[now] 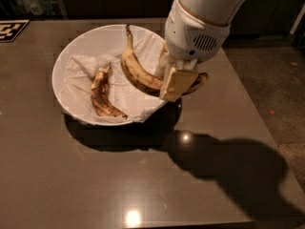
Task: Pick banana from white bowl
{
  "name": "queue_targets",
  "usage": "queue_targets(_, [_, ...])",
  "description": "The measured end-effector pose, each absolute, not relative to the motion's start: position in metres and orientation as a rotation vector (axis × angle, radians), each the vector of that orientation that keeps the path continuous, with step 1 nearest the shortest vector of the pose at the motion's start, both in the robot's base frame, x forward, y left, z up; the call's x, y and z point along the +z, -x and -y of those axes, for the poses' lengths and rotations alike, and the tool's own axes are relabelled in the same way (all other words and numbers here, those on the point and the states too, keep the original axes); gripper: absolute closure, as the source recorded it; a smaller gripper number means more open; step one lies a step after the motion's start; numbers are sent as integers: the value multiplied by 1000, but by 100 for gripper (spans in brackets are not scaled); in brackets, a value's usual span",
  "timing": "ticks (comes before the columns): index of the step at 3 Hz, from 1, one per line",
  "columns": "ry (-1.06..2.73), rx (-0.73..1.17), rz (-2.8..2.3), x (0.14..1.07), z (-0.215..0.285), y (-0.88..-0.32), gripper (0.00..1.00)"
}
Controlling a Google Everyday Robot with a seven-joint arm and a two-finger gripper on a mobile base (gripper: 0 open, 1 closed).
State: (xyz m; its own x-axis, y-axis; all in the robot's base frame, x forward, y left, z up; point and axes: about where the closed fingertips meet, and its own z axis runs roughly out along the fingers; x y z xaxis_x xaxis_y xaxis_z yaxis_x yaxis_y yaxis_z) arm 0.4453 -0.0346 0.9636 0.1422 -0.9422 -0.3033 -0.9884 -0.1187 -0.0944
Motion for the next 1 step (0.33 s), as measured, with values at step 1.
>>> queue_targets(1, [2107,267,-1917,959,57,-438,100])
